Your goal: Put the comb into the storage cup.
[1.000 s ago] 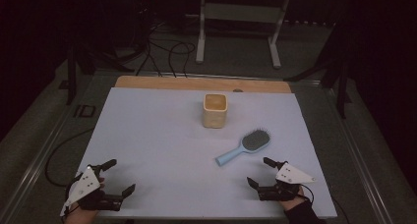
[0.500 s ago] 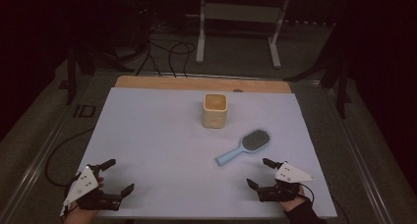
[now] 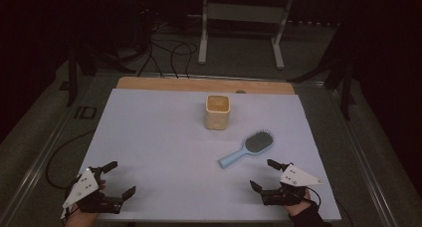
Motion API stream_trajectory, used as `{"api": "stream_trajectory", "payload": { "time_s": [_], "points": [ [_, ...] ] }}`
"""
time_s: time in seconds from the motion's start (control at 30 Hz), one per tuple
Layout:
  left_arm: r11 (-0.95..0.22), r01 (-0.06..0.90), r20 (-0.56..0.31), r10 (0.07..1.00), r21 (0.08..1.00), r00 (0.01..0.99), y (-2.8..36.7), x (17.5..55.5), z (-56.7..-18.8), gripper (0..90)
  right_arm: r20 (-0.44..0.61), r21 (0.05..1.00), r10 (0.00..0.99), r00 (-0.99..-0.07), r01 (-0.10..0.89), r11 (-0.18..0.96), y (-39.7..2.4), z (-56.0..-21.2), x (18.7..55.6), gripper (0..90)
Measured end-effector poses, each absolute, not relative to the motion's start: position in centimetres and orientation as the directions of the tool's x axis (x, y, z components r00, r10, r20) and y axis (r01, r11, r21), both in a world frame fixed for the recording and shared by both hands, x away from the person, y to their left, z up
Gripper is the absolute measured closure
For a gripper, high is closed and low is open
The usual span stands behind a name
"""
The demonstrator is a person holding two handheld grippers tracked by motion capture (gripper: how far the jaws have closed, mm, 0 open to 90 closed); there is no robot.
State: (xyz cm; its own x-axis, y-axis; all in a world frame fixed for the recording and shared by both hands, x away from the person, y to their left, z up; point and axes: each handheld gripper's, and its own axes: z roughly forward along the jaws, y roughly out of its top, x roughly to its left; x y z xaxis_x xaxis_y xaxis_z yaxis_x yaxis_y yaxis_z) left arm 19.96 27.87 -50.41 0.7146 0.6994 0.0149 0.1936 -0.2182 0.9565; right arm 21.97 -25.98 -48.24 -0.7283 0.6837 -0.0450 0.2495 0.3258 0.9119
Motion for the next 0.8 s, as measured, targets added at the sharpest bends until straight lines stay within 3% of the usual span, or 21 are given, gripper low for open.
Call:
{"api": "stream_trajectory", "payload": {
  "time_s": [0.8],
  "points": [
    [-0.216,0.192,0.012,0.693,0.957,0.721,27.9,20.0,-50.4,0.0,-0.071,0.925,0.683,-0.727,0.208,0.318,-25.4,-44.3,23.1,9.9]
  ]
}}
